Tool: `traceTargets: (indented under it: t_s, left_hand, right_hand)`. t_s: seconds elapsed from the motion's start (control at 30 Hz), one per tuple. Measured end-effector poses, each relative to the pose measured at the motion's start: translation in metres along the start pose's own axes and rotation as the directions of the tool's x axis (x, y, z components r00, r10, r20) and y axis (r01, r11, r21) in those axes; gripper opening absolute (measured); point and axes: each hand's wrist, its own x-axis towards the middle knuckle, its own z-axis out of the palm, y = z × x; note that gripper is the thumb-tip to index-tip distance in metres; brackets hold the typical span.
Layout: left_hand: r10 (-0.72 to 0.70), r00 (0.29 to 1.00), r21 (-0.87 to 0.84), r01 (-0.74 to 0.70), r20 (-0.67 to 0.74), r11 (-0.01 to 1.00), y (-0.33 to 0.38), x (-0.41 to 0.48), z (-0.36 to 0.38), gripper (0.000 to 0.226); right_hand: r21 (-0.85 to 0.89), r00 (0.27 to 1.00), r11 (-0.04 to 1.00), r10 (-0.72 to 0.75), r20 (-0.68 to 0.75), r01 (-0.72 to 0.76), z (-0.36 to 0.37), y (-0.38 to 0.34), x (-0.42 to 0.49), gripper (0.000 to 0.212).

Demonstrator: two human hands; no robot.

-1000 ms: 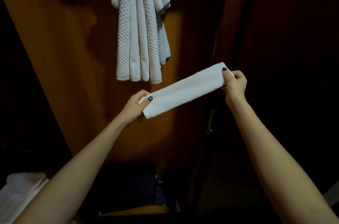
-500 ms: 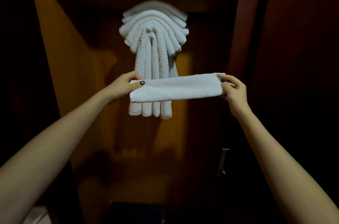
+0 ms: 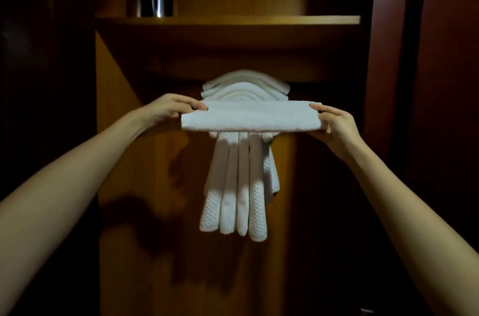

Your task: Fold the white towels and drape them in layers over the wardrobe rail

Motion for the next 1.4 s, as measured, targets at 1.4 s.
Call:
traceTargets:
  t_s: [1.4]
  left_hand:
    - [0.409, 0.901, 0.523, -0.281, -0.147, 0.805, -0.068, 0.148, 0.005, 0.041]
  right_hand:
    - [-0.73, 0.888, 0.518, -0.358, 0.29, 0.447, 0.086, 0.042, 0.113, 0.039]
